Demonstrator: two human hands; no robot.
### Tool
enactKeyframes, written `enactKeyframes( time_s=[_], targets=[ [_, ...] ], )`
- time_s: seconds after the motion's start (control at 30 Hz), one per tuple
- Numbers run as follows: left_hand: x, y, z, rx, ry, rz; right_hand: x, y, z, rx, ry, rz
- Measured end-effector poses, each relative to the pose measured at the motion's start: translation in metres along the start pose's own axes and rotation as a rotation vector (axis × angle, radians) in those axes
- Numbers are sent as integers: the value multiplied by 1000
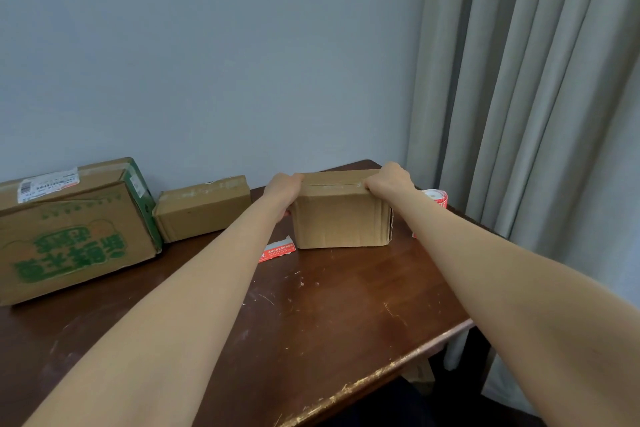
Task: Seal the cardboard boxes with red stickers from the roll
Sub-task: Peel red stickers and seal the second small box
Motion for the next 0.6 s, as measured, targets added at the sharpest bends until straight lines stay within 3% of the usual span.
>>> enactKeyframes(
  time_s=[0.13,0.27,0.6],
  targets=[
    [0,-9,-5,-27,5,9,9,-1,-8,60,-72,62],
    [2,-24,-8,-131,48,30,22,-16,-25,198,-204,295],
    [16,-41,-35,-526,112,-99,57,26,-59,218,-392,193]
  ],
)
Point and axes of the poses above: each hand's wrist, its own x-axis away from the middle knuckle, its own y-axis out of the palm, z = x × y, the point moved 8 cm from there along -x, towards the middle knuckle, and after that the axes turned 15 degrees about y, right-handed, at the moved point
